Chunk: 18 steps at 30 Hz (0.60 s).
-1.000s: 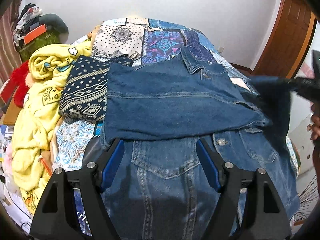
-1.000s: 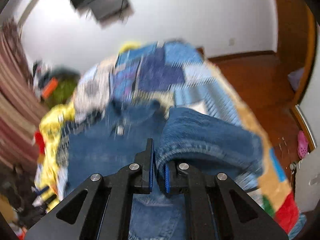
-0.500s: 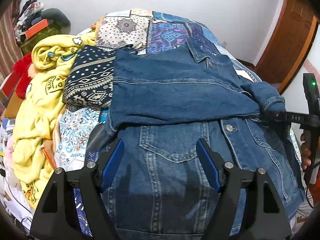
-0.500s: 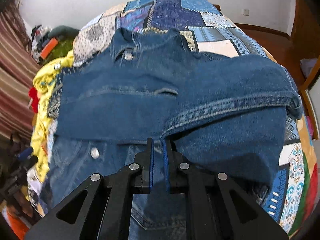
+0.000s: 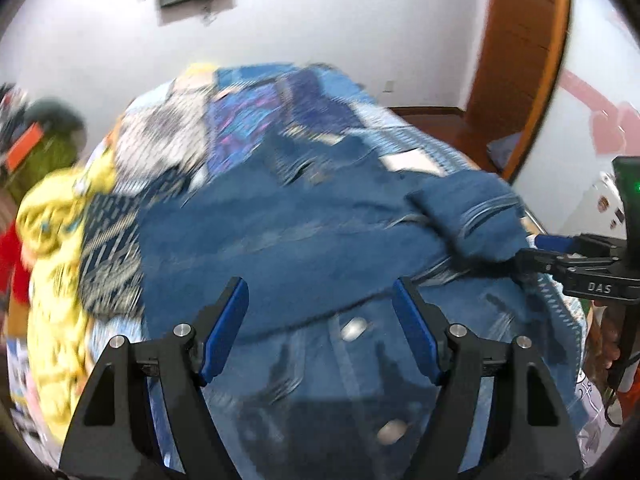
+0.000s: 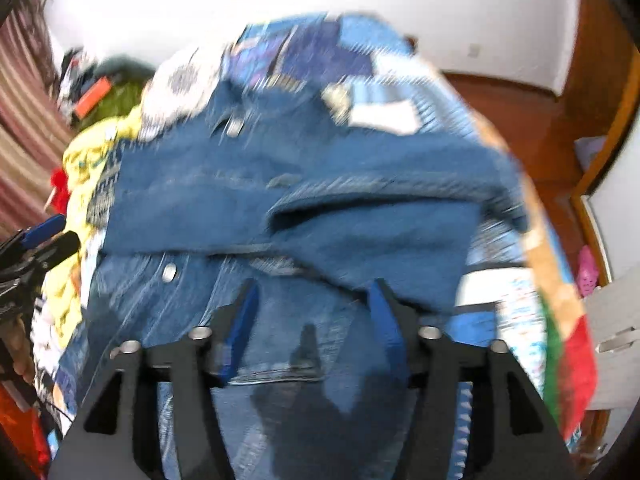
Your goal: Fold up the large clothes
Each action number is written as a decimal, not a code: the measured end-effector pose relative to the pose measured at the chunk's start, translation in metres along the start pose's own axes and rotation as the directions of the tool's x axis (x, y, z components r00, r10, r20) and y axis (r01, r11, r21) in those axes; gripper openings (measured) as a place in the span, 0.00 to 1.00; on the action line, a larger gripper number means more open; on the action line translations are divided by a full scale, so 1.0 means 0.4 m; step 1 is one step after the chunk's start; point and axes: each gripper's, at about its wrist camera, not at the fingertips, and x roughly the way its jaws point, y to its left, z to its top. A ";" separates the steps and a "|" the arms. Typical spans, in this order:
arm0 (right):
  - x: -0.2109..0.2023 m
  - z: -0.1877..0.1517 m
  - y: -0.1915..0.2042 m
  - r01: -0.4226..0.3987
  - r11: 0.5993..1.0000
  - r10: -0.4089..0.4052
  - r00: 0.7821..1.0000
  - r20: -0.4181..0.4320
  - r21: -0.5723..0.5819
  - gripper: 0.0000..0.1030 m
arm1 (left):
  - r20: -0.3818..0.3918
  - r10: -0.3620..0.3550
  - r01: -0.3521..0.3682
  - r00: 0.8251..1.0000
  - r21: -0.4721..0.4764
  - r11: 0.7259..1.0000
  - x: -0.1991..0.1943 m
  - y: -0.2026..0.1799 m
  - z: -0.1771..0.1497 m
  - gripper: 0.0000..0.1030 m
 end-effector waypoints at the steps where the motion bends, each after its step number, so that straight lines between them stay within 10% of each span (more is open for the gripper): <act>1: -0.018 0.003 -0.016 0.016 1.000 -0.017 0.999 0.032 0.010 0.62 | 0.002 -0.014 0.014 1.000 0.019 1.000 0.007 -0.021 0.015 0.77; 18: 0.036 -0.013 -0.235 0.100 0.980 -0.105 0.994 0.018 0.170 0.66 | -0.165 -0.038 0.091 0.986 0.327 0.941 0.356 -0.360 0.101 0.70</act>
